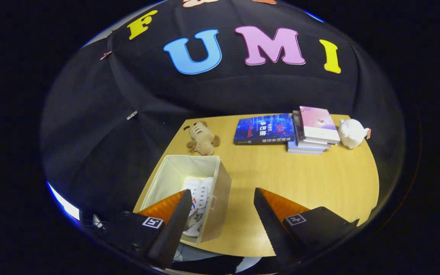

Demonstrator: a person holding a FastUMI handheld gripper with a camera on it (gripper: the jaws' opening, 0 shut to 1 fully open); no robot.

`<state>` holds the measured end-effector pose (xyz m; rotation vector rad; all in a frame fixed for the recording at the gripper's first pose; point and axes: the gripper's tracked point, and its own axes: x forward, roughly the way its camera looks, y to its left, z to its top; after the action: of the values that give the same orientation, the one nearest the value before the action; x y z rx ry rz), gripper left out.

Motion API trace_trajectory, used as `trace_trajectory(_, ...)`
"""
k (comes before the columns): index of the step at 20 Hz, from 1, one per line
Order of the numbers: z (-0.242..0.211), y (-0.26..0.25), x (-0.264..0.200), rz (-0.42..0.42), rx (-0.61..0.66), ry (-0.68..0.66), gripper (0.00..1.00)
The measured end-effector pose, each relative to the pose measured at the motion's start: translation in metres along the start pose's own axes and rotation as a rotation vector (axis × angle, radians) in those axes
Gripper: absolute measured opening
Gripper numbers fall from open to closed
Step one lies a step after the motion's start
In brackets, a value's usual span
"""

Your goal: Open the storage box then place both shoes into the box .Put the left shoe in first, then the right shoe, with the right side of both shoes facing outward in a uniform manner.

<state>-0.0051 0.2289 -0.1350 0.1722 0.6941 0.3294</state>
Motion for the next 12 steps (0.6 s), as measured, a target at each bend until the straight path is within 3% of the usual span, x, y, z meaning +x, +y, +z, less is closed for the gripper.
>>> trace_trajectory(12,0.113,-0.17,-0.114,-0.198,-0.086,-0.479,0.99)
